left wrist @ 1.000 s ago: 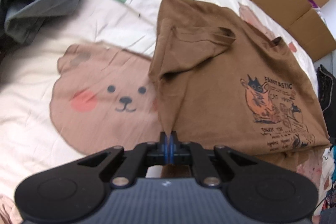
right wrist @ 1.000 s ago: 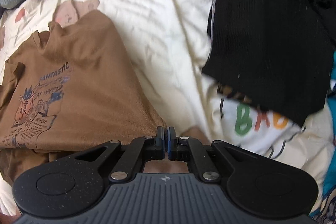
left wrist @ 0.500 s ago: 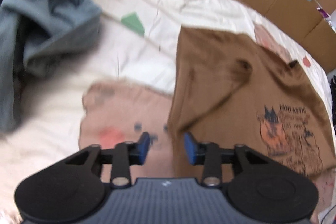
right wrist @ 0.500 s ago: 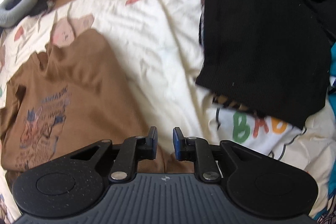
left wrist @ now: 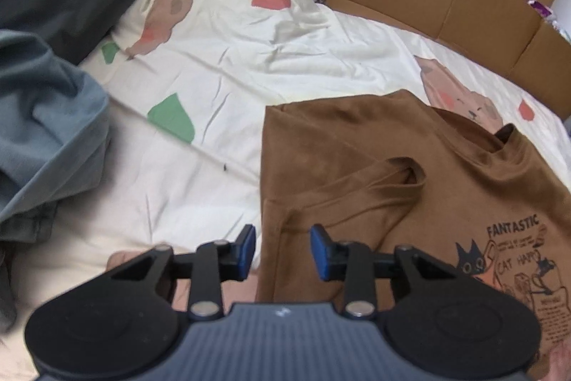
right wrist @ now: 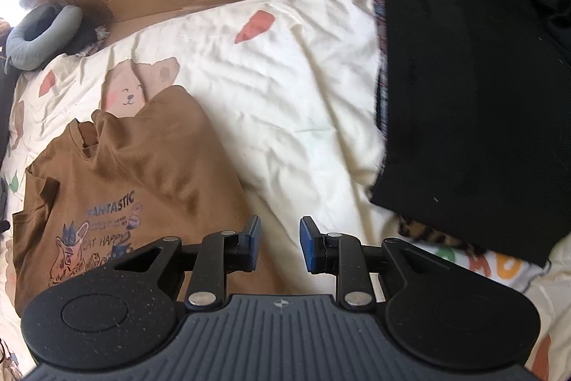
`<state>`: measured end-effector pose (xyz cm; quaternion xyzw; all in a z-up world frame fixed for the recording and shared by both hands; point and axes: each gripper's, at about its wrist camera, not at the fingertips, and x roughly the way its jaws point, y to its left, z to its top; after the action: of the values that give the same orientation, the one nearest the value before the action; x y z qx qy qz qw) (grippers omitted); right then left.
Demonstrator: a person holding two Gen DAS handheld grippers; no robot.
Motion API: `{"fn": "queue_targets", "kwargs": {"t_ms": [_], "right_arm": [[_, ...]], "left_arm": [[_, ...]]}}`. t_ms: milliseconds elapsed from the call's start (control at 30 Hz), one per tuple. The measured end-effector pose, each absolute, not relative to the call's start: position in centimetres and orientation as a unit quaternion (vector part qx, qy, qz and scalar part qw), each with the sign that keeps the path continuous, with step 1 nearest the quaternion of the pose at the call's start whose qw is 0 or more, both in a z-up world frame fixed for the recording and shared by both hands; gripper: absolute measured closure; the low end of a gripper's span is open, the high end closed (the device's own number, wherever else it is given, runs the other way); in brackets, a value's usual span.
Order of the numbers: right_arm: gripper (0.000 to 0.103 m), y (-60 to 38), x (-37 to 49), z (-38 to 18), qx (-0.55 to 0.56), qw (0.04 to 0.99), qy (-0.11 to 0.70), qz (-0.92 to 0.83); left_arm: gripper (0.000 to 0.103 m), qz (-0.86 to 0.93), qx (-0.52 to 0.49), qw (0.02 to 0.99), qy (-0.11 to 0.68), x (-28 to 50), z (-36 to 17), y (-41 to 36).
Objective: Fold clothes
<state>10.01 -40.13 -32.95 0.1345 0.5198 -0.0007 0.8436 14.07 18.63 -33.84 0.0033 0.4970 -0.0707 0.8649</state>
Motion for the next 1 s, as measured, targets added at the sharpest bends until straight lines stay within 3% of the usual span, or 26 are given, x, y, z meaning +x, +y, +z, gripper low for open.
{"fn": "queue_targets", "kwargs": {"t_ms": [467,567,667,800,1000], "right_arm": [[0.073,-38.1,12.6,-34.5,0.128,0.846,0.517,0.03],[0.067,-37.7,12.7,-34.9,0.126,0.843,0.522,0.037],[0.067,-37.2,12.8,-35.4,0.124,0.84,0.527,0.04],[0.067,-36.7,12.9,-35.9,0.123,0.837,0.531,0.045],[0.067,-36.7,12.9,-36.0,0.125,0.837,0.531,0.046]], "left_arm": [[0.069,-0.052,0.047,0.871,0.487,15.3,-36.1,16.4],[0.071,-0.047,0.042,0.87,0.489,15.5,-36.5,16.5],[0.076,-0.043,0.051,0.869,0.491,15.6,-36.8,16.5],[0.09,-0.038,0.047,0.866,0.497,15.7,-37.1,16.8],[0.094,-0.03,0.054,0.872,0.486,15.0,-35.9,17.5]]}}
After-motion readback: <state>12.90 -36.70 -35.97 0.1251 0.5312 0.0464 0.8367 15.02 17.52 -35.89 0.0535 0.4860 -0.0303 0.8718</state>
